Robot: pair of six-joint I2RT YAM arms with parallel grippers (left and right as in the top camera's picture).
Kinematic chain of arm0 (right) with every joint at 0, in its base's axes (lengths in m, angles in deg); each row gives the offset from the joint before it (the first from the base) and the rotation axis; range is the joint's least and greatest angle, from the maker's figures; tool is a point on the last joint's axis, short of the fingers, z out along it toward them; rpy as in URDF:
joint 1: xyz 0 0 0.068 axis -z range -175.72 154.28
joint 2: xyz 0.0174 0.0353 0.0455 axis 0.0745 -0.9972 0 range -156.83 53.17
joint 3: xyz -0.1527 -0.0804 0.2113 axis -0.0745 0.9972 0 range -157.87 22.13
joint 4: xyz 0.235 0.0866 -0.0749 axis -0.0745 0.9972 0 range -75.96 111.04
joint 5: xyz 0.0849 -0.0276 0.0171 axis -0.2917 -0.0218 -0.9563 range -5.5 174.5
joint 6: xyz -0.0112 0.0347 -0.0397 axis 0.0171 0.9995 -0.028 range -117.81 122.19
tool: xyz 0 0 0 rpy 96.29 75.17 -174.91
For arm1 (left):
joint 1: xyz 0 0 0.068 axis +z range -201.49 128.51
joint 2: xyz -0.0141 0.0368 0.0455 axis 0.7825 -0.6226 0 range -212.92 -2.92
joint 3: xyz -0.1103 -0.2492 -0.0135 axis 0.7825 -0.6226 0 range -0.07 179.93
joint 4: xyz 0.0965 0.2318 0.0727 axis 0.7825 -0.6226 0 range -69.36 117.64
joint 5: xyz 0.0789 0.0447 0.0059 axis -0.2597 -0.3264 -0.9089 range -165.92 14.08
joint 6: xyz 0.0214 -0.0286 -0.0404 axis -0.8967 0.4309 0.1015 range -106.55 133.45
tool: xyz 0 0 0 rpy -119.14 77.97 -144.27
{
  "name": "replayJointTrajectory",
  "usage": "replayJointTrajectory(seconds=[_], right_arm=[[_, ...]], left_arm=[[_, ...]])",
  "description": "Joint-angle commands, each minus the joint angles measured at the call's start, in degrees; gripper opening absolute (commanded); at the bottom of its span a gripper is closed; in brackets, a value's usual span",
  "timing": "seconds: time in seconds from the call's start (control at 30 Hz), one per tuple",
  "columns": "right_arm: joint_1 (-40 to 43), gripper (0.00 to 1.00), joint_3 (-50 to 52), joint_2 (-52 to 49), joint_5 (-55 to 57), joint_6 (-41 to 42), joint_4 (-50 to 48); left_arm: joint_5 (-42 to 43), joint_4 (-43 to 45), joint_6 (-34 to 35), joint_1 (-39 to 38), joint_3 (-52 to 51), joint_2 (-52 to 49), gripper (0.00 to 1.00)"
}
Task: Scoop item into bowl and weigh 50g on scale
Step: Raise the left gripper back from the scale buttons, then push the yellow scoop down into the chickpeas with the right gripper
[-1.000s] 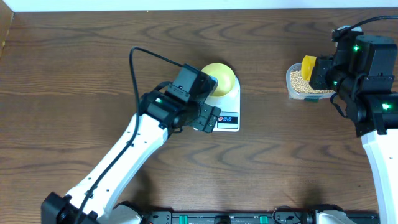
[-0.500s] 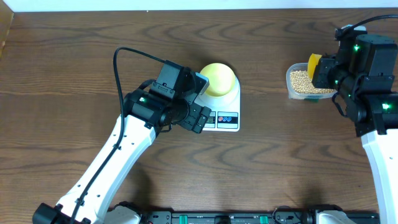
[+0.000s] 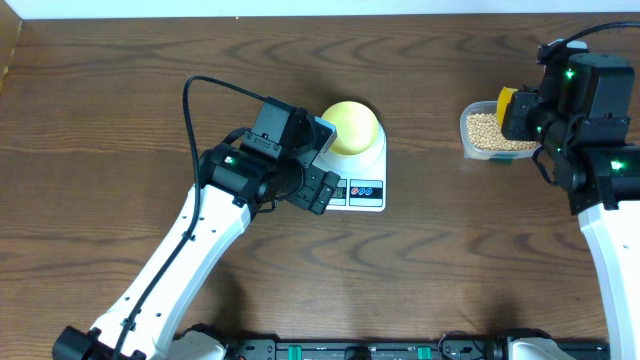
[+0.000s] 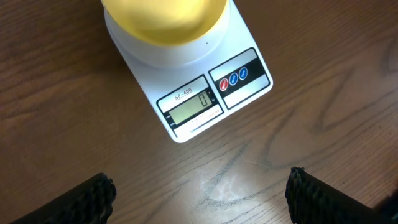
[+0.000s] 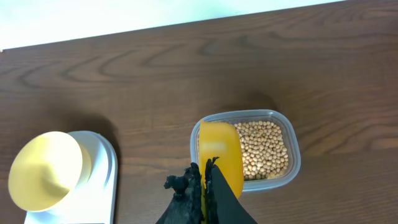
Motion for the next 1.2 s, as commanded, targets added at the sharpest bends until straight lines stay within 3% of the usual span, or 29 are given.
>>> replayJointTrajectory(seconds=[0.0, 0.33, 0.5, 0.7, 1.17], right_arm=[[-0.9, 0.01, -1.1, -0.2, 0.6, -0.3, -0.2], [-0.9, 0.01, -1.1, -0.2, -0.5, 0.5, 0.0], [-0.9, 0.01, -1.1, -0.2, -0.8, 0.5, 0.0], [-0.9, 0.01, -1.1, -0.2, -2.9, 0.5, 0.0], [-0.9, 0.01, -1.1, -0.2, -2.9, 2.0, 0.0]], left_arm=[[0.9, -0.2, -1.4, 0.2, 0.0, 0.7, 0.89], [0.3, -0.2, -1.4, 0.2, 0.0, 0.8, 0.9], [0.3, -0.1, -4.7, 0.2, 0.0, 1.3, 0.9], [0.4, -0.1, -10.7, 0.2, 0.0, 6.9, 0.89], [-1.0, 5.3, -12.7, 0.5, -9.2, 17.4, 0.9]])
